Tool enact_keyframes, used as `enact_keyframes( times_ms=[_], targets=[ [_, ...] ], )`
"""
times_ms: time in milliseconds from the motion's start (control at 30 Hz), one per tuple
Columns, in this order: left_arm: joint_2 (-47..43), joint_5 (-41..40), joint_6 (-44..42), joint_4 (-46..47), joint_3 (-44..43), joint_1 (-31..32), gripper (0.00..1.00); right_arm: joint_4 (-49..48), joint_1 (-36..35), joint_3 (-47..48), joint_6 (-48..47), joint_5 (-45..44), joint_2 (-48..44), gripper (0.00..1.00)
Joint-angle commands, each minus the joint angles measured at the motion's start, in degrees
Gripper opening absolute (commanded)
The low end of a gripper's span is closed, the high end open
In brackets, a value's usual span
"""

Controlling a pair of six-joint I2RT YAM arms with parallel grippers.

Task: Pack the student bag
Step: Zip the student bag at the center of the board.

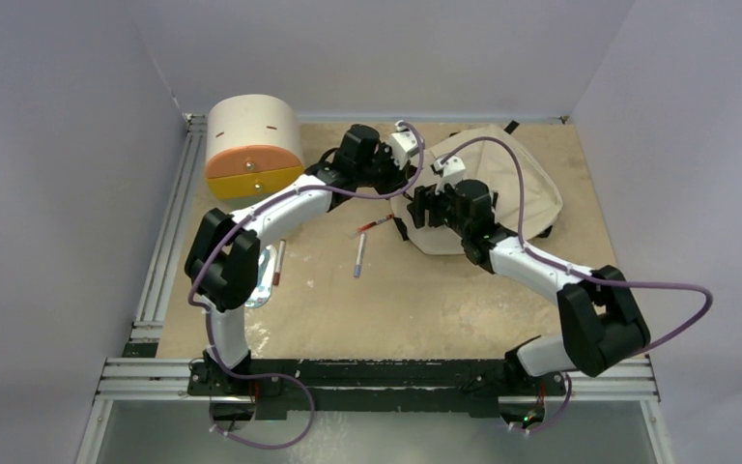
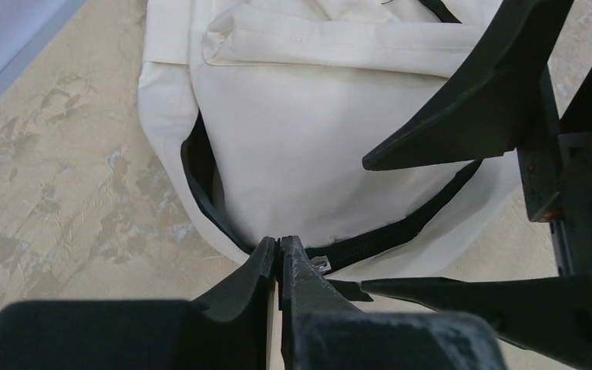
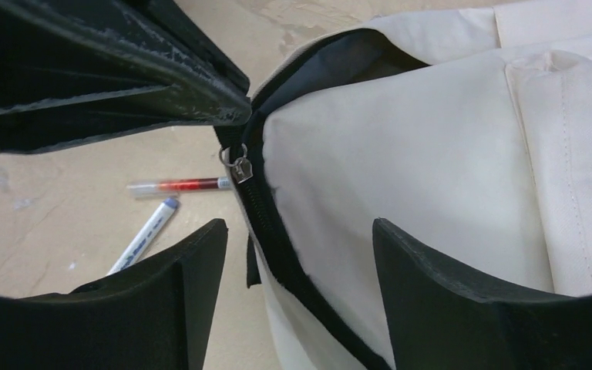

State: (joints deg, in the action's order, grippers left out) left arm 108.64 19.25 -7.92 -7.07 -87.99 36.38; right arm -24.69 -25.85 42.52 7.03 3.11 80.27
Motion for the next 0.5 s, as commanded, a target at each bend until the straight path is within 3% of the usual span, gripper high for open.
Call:
enact_keyframes(
  times_ms=[0,200,467],
  targets=[
    [-0.2,1.2,1.2,1.3,-3.2,-0.7,0.0,-4.3,-1.5,3.5,-3.1,-6.2,1.0,0.68],
    [0.6,1.3,1.7,0.3,-4.6,-0.8,0.0,-5.0,-3.1,2.3,-3.2,-6.8,1.3,0.43],
    [3.2,0.7,5.0,-0.6,-7.6,-1.5,0.0,-5.2,-3.3,-1.0,-1.4,-4.7,-0.9,0.02]
  ],
)
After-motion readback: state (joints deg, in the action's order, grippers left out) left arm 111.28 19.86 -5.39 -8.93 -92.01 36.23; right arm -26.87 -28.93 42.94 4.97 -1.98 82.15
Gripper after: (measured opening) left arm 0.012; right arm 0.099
